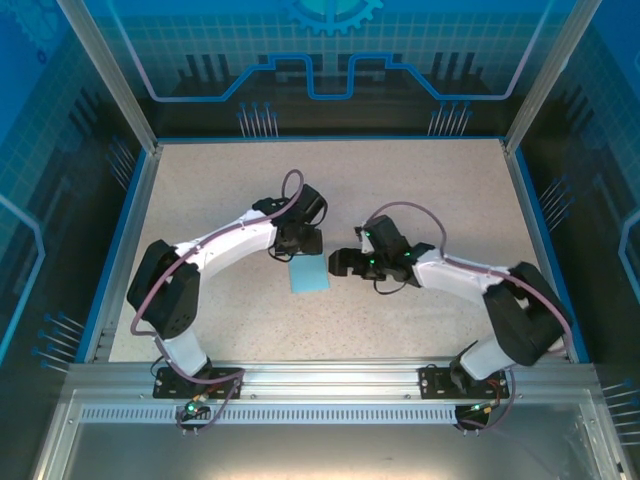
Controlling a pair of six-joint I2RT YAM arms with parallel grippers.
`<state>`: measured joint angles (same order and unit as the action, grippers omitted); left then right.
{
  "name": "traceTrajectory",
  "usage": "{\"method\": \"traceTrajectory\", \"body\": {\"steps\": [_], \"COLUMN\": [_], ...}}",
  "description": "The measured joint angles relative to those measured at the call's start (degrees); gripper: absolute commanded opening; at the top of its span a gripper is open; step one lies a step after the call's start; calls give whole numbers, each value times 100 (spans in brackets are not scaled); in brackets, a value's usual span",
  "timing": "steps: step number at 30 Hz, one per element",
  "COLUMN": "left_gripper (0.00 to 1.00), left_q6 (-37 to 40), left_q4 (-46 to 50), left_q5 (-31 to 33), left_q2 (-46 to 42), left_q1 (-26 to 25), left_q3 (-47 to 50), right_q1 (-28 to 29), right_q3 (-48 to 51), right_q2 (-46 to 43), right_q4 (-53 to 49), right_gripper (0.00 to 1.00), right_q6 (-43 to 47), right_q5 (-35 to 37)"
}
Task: Fold a paper plane with a square sheet of paper (pick it up from the middle)
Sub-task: Turn over the paper at the center of the table.
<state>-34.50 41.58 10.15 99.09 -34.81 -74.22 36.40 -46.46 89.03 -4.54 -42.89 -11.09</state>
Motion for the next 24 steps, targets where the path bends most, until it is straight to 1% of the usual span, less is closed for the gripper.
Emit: {"method": "traceTrajectory", "body": {"steps": [6,11,16,19,24], "left_gripper": [60,55,54,54,53], "left_q6": [-26,-181,-306,-310,-313], "left_q4": [-529,-962,-1250,-1399,-1510], "left_q5": [-629,-1102,-1342,-1423,-1517], "left_q2": [-293,-317,-317,-321,-321], "left_q1": [603,988,1099,1165,1255], "left_q3": [874,1285,1375,1438,1561], "right_q1": [302,334,374,402,413], "right_q3": [-557,-737,-758,-844,-879], "right_q2": [793,1182,1311,1331,1331], "right_q4": [118,122,94,48,11], "right_gripper": [79,74,73,73,68], "right_q6": [-385,-728,-914,-988,-1040], "right_q5": [-160,-297,-479,-739,-1051]}}
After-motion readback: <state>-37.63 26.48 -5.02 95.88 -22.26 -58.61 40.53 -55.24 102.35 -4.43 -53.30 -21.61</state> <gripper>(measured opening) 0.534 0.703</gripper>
